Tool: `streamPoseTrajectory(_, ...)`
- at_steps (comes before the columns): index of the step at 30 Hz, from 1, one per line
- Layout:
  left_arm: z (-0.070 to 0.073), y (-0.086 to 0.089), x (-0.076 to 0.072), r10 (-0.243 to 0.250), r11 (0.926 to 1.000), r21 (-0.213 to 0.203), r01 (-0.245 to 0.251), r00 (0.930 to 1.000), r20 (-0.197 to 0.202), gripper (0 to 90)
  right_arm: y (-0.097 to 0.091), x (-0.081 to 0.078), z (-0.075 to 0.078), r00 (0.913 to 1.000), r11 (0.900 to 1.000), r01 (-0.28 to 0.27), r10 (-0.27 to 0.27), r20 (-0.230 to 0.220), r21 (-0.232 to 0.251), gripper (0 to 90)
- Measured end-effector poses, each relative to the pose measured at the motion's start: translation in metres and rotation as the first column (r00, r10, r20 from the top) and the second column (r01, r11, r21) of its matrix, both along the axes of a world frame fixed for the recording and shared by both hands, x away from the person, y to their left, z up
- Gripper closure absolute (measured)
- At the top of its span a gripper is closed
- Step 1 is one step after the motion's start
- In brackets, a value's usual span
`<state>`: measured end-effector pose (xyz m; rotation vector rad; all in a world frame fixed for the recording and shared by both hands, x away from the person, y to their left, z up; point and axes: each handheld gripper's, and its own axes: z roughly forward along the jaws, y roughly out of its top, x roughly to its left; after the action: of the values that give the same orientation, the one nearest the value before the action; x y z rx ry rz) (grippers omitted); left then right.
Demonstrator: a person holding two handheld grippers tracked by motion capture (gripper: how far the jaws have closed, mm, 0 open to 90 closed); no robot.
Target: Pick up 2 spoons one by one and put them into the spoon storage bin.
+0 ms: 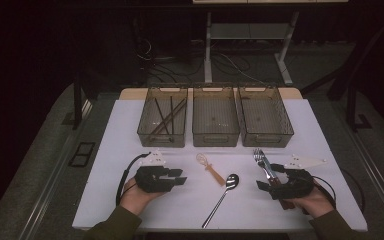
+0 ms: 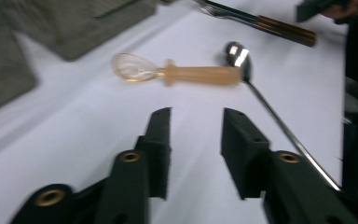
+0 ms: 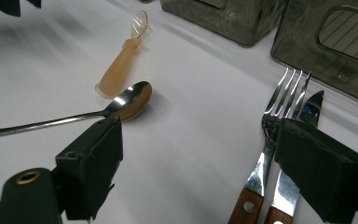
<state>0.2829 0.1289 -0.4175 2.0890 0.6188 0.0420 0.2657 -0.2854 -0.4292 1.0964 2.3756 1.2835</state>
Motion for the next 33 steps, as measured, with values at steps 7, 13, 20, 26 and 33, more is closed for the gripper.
streamPoseTrajectory(7,-0.004,-0.031,-0.013,-0.105,0.9944,0.009,0.105,0.9943,-0.018,87.1,0.000,0.001,-0.001,1.0000,1.0000,0.004,-0.004,0.006,-0.002,15.3)
streamPoseTrajectory(13,-0.009,-0.056,-0.024,-0.182,0.9824,0.036,0.183,0.9828,-0.028,89.1,0.000,0.001,-0.001,1.0000,1.0000,0.007,-0.007,0.001,-0.005,15.3)
streamPoseTrajectory(20,-0.017,-0.083,-0.034,-0.252,0.9642,0.074,0.255,0.9669,-0.036,89.1,0.000,0.001,-0.002,1.0000,1.0000,0.007,-0.007,0.003,-0.006,15.3)
streamPoseTrajectory(26,-0.025,-0.098,-0.038,-0.288,0.9504,0.111,0.291,0.9567,-0.043,89.1,0.000,0.001,-0.002,1.0000,1.0000,0.008,-0.008,0.004,-0.004,15.3)
streamPoseTrajectory(33,-0.031,-0.103,-0.041,-0.303,0.9381,0.160,0.307,0.9517,-0.051,89.2,-0.001,0.001,-0.001,0.9999,0.9999,0.011,-0.011,0.008,-0.005,15.3)
